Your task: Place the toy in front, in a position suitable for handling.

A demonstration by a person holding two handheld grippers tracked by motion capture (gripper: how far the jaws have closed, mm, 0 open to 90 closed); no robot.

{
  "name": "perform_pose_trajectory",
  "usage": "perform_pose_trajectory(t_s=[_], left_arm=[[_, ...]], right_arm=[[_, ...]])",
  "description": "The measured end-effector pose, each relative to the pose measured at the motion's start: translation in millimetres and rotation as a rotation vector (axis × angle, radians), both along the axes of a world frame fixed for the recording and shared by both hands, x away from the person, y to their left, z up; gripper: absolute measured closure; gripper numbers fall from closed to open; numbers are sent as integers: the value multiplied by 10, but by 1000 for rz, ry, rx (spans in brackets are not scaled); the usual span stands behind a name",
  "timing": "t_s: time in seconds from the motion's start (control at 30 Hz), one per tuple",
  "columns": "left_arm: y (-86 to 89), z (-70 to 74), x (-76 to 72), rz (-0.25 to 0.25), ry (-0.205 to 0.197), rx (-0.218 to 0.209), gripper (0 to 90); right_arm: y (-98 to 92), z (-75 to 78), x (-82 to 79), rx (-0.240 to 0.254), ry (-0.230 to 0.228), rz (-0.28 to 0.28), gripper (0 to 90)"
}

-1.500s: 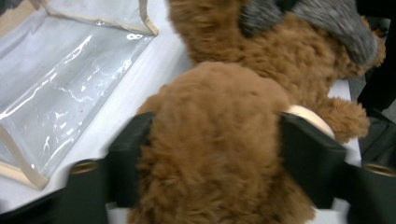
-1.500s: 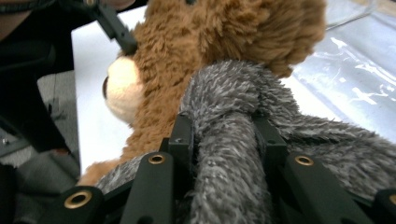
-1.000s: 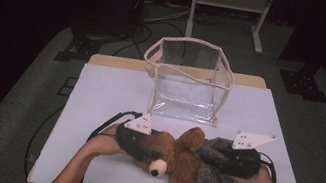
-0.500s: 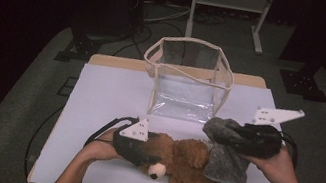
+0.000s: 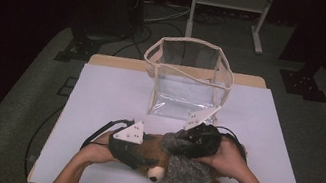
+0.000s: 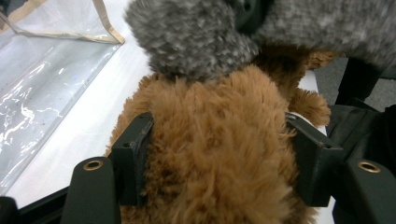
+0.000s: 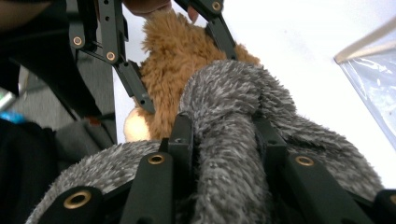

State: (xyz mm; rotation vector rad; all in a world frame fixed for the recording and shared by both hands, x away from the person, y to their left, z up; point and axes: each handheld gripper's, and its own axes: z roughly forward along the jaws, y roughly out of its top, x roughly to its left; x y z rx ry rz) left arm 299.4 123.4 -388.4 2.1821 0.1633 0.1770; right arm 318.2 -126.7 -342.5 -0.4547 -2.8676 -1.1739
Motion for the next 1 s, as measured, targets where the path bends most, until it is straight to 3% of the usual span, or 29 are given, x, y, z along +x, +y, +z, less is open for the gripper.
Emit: perform_pose_trajectory(t_s=[0.17, 0.23, 0.3, 0.4, 0.5, 0.7, 0.8, 0.87, 1.0], left_arm=[[22, 25, 14, 15, 10, -7, 270], [78, 34, 52, 46, 36, -15, 208], [121, 10, 68, 40, 51, -43, 258], [128, -14, 82, 43, 60, -52, 357], [143, -60, 120, 54, 85, -90, 404], [116, -45, 95, 41, 57, -81, 420], [116, -40, 83, 38, 52, -76, 418], [129, -52, 81, 44, 54, -77, 416], [142, -71, 82, 45, 59, -78, 406]], right_arm=[[-195, -40, -62, 51, 8, -40, 658], [-336, -74, -72, 72, 15, -73, 659], [-399, -88, -50, 88, 25, -86, 659], [-427, -102, -9, 104, 43, -94, 658], [-330, -17, 41, 96, 27, -94, 654], [42, 107, 66, 101, -13, -25, 656], [204, 113, 55, 107, -14, 13, 656], [307, 81, 41, 83, -21, 23, 656], [262, -7, 57, 65, -20, 17, 657]])
